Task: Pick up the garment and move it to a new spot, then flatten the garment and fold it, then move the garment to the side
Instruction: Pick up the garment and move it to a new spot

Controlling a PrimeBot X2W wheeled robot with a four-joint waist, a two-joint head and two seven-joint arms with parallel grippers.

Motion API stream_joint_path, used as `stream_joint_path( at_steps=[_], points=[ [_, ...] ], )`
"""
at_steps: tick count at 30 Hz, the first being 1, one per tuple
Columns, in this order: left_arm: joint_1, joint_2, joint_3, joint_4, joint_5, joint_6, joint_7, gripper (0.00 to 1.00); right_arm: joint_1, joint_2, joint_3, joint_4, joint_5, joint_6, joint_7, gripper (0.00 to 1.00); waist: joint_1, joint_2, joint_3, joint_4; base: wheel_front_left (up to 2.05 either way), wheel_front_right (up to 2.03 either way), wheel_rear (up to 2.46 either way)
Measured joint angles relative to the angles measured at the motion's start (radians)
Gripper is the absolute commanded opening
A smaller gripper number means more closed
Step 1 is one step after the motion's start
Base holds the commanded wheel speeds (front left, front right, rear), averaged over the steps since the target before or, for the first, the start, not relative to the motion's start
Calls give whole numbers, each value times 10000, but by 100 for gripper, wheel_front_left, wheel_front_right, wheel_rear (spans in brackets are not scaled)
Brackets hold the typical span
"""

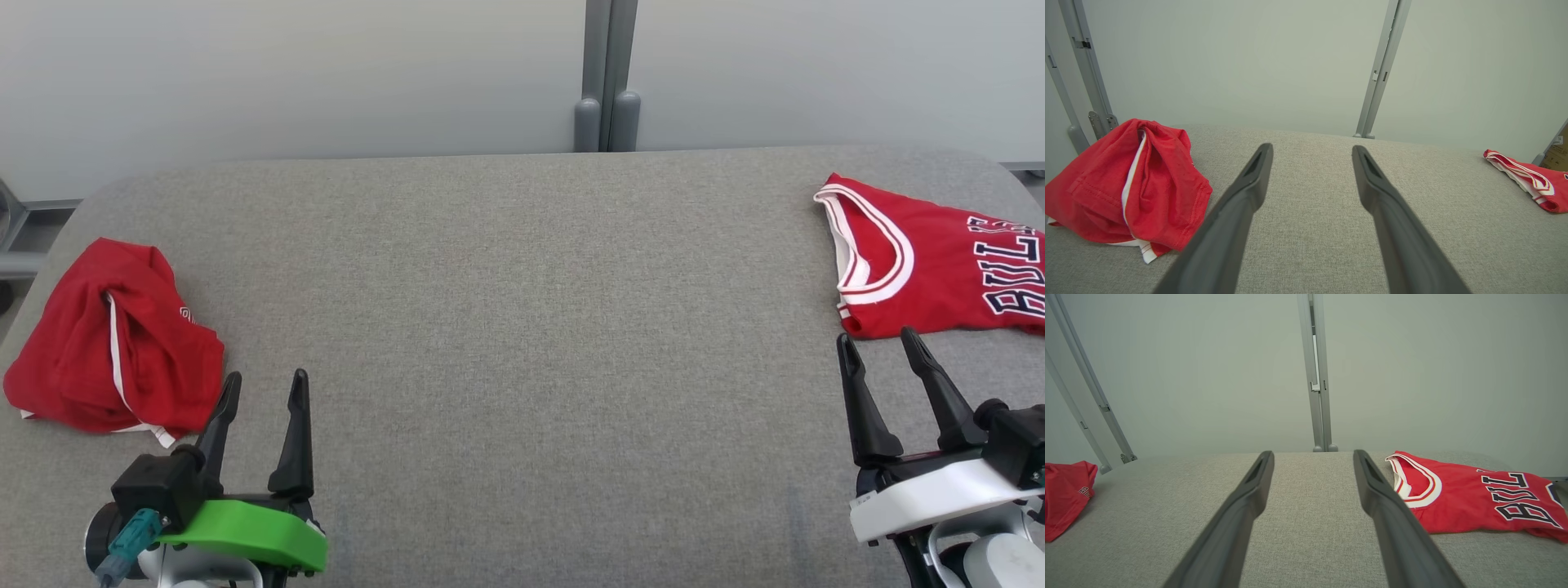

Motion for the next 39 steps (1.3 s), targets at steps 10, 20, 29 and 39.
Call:
stream_joint_path(
  at_steps=[10, 20, 29, 39],
  points=[
    [0, -6, 6, -6, 0, 10, -2, 100, 26, 54, -48, -46, -61, 0, 2, 100, 0, 0, 33, 0, 0, 0, 0],
    [-1, -12, -23, -29, 10, 8, -2, 100, 52, 153, -105, -111, -73, -2, 2, 100, 0, 0, 66, 14, 0, 0, 0],
    [-5, -61, -107, 98, 100, -2, -2, 100, 223, 165, -196, -192, -75, 4, 0, 100, 0, 0, 100, 414, 0, 0, 0],
    [-15, -81, -128, 186, 115, -2, 10, 100, 216, 255, 197, -203, -109, 217, 0, 100, 0, 0, 140, 1349, 0, 0, 0]
  ],
)
